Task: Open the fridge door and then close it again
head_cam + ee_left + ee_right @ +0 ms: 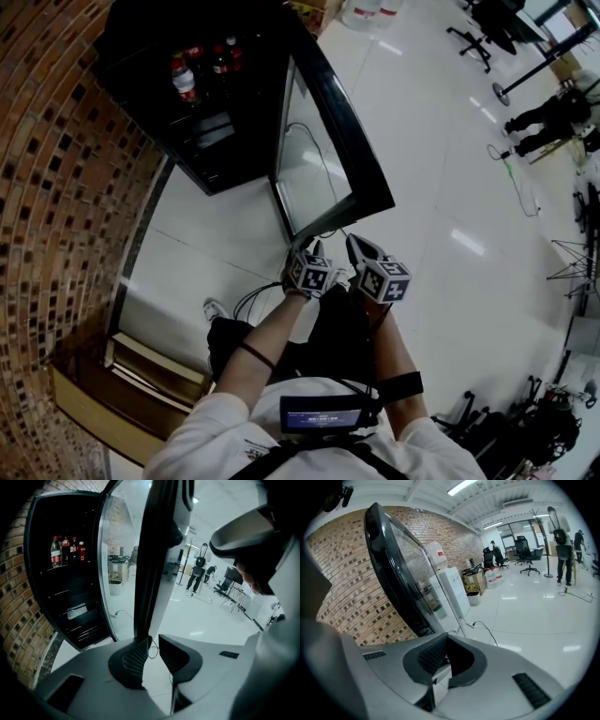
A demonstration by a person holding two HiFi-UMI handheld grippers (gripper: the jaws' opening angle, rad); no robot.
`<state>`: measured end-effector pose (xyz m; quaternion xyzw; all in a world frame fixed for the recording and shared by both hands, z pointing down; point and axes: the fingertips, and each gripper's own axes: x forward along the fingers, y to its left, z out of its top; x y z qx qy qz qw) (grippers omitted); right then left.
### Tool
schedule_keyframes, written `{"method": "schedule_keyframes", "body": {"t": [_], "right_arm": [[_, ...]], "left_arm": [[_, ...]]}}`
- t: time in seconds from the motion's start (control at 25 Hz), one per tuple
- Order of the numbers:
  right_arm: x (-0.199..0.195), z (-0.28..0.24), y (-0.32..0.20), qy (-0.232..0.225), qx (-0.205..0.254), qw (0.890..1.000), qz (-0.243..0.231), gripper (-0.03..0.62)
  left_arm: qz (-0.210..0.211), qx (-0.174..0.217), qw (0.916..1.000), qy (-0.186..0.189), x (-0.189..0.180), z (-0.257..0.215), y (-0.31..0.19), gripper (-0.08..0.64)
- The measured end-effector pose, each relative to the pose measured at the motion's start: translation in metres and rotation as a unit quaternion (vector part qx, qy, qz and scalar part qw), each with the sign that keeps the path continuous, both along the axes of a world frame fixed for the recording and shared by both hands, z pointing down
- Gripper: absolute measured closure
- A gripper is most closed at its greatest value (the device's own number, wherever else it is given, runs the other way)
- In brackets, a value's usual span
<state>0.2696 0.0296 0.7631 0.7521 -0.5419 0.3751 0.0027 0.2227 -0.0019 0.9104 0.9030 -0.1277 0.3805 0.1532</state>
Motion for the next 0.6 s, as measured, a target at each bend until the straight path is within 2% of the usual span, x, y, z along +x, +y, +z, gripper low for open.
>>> {"method": "schedule_keyframes", "body": {"t": [0.16, 0.28, 0.48, 0.6], "right_arm": [[0.012, -0.001, 0.007, 0.003, 0.002, 1.0, -0.002, 0.584], [0.018, -0.003, 0.01, 0.002, 0.004, 1.0, -0.002, 0.584], [0.018, -0.005, 0.009, 0.0, 0.009, 1.0, -0.005, 0.584], [0.014, -0.007, 0.011, -0.006, 0.006, 1.0, -0.006, 0.584]], "left_arm": [[-0.023, -0.003, 0.9997, -0.001, 0.012, 0.005, -0.001, 0.511], [-0.025, -0.005, 0.9997, 0.001, 0.018, 0.003, 0.0, 0.518], [-0.009, -0.011, 0.9999, 0.001, 0.021, 0.003, 0.01, 0.515], [0.006, -0.018, 0.9998, 0.009, 0.017, -0.008, 0.017, 0.479]]}}
